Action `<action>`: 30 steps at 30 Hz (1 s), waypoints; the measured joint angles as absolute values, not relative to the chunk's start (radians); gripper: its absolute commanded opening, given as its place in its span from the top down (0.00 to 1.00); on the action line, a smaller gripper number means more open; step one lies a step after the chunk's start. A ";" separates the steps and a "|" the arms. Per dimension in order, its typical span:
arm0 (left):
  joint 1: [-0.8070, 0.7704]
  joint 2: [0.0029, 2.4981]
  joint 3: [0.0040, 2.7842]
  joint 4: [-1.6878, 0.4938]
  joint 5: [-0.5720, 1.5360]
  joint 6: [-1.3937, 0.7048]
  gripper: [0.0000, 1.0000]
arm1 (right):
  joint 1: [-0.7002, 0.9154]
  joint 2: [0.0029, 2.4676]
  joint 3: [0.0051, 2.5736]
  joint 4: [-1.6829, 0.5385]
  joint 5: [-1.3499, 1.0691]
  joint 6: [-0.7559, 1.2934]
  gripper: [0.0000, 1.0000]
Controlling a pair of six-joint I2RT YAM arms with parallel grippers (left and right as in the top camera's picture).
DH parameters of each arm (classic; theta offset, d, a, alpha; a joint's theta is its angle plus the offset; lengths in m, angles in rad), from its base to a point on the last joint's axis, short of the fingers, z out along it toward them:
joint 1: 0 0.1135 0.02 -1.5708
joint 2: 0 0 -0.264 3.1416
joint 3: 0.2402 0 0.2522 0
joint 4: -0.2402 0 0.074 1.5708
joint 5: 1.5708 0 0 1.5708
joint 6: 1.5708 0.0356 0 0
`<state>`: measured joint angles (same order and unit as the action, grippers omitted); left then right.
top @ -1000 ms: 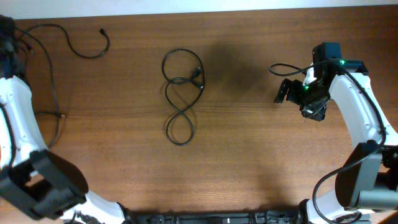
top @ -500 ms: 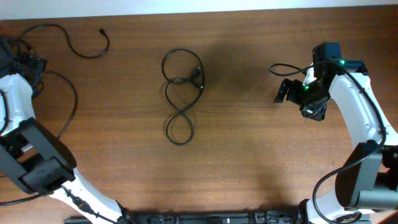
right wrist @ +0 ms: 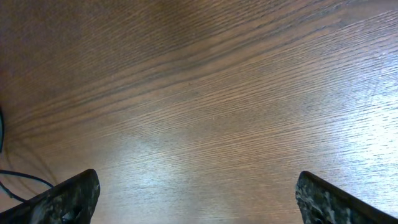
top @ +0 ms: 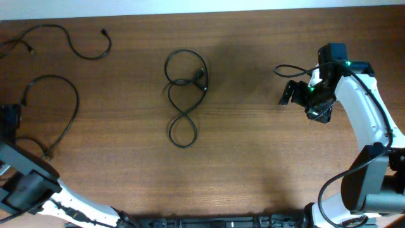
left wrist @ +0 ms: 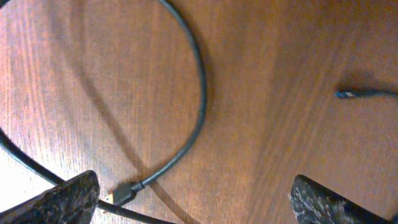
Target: Untangle cables
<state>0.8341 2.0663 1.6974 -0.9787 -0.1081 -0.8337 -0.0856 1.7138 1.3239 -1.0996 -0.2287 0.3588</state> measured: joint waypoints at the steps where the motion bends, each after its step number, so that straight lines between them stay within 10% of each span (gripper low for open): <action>1: 0.841 2.066 1.679 -0.977 -0.110 -0.855 0.01 | -0.086 1.714 1.324 -1.100 -0.229 0.358 0.01; 12: 0.848 2.162 1.589 -0.931 -0.108 -0.883 0.16 | -0.086 1.714 1.324 -1.100 -0.229 0.358 0.02; 16: 0.848 2.183 1.591 -0.828 -0.096 -0.801 0.57 | -0.086 1.714 1.324 -1.100 -0.229 0.358 0.02; 18: 0.848 2.183 1.591 -0.754 -0.054 -0.733 1.00 | -0.086 1.714 1.324 -1.100 -0.229 0.358 0.02; 30: 0.847 2.200 1.589 -0.408 0.238 -0.567 1.00 | -0.086 1.714 1.324 -1.100 -0.229 0.358 0.02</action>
<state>0.8467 2.1998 1.5894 -0.4084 0.2379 -0.5671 -0.0856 1.7142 1.3239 -1.0996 -0.2287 0.3580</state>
